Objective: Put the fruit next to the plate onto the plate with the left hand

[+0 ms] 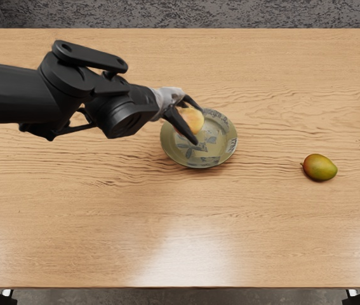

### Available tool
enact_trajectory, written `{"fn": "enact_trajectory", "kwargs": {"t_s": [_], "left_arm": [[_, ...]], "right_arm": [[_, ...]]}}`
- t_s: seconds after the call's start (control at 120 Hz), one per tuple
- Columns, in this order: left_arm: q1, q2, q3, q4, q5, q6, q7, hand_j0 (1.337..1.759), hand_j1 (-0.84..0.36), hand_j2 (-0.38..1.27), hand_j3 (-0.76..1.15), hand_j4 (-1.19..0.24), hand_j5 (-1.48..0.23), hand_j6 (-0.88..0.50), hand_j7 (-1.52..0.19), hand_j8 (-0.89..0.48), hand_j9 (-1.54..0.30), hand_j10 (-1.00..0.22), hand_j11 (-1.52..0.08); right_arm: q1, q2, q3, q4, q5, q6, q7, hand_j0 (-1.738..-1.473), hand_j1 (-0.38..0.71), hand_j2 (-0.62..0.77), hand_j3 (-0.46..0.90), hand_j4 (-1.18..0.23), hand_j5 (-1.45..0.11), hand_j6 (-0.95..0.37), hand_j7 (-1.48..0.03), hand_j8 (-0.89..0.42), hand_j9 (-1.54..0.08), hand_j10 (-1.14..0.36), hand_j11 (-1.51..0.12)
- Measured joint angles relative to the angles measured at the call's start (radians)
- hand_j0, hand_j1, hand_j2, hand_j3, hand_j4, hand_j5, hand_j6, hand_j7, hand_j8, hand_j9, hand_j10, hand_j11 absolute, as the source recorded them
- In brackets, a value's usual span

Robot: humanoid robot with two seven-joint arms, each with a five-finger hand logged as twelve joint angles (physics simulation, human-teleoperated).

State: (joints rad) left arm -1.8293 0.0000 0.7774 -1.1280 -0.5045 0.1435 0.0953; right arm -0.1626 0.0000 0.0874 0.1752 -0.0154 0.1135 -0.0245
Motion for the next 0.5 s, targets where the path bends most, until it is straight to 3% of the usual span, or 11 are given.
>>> {"fn": "enact_trajectory", "kwargs": {"t_s": [0.158, 0.292, 0.342, 0.392, 0.5], "left_arm": [[0.015, 0.0, -0.003, 0.002, 0.012, 0.008, 0.0, 1.655, 0.09, 0.04, 0.0, -0.22, -0.35, -0.14, -0.36, -0.21, -0.37, -0.27, -0.37], [-0.025, 0.011, 0.003, -0.008, 0.014, 0.01, 0.001, 1.657, 0.21, 0.02, 0.0, -0.12, -0.19, -0.08, -0.19, -0.11, -0.2, -0.14, -0.2], [-0.09, 0.136, 0.029, -0.05, 0.013, -0.031, 0.002, 1.657, 0.24, 0.02, 0.0, -0.09, -0.15, -0.06, -0.15, -0.09, -0.16, -0.11, -0.16], [-0.126, 0.265, 0.095, -0.085, 0.012, -0.175, 0.005, 1.657, 0.26, 0.01, 0.0, -0.07, -0.12, -0.05, -0.12, -0.07, -0.12, -0.09, -0.12], [-0.1, 0.462, 0.321, -0.131, 0.011, -0.504, 0.006, 1.658, 0.3, 0.01, 0.0, -0.05, -0.07, -0.03, -0.07, -0.04, -0.08, -0.06, -0.08]], "right_arm": [[0.0, 0.0, 0.0, 0.0, 0.0, 0.0, 0.0, -1.658, -0.33, 0.0, 0.0, -0.02, -0.02, -0.02, -0.02, -0.02, -0.02, -0.02, -0.02], [0.0, 0.0, 0.0, 0.0, 0.0, 0.0, 0.0, -1.658, -0.33, 0.0, 0.0, -0.02, -0.02, -0.02, -0.02, -0.02, -0.02, -0.02, -0.02], [0.0, 0.0, 0.0, 0.0, 0.0, 0.0, 0.0, -1.658, -0.33, 0.0, 0.0, -0.02, -0.02, -0.02, -0.02, -0.02, -0.02, -0.02, -0.02], [0.0, 0.0, 0.0, 0.0, 0.0, 0.0, 0.0, -1.658, -0.33, 0.0, 0.0, -0.02, -0.02, -0.02, -0.02, -0.02, -0.02, -0.02, -0.02], [0.0, 0.0, 0.0, 0.0, 0.0, 0.0, 0.0, -1.658, -0.33, 0.0, 0.0, -0.02, -0.02, -0.02, -0.02, -0.02, -0.02, -0.02, -0.02]]}}
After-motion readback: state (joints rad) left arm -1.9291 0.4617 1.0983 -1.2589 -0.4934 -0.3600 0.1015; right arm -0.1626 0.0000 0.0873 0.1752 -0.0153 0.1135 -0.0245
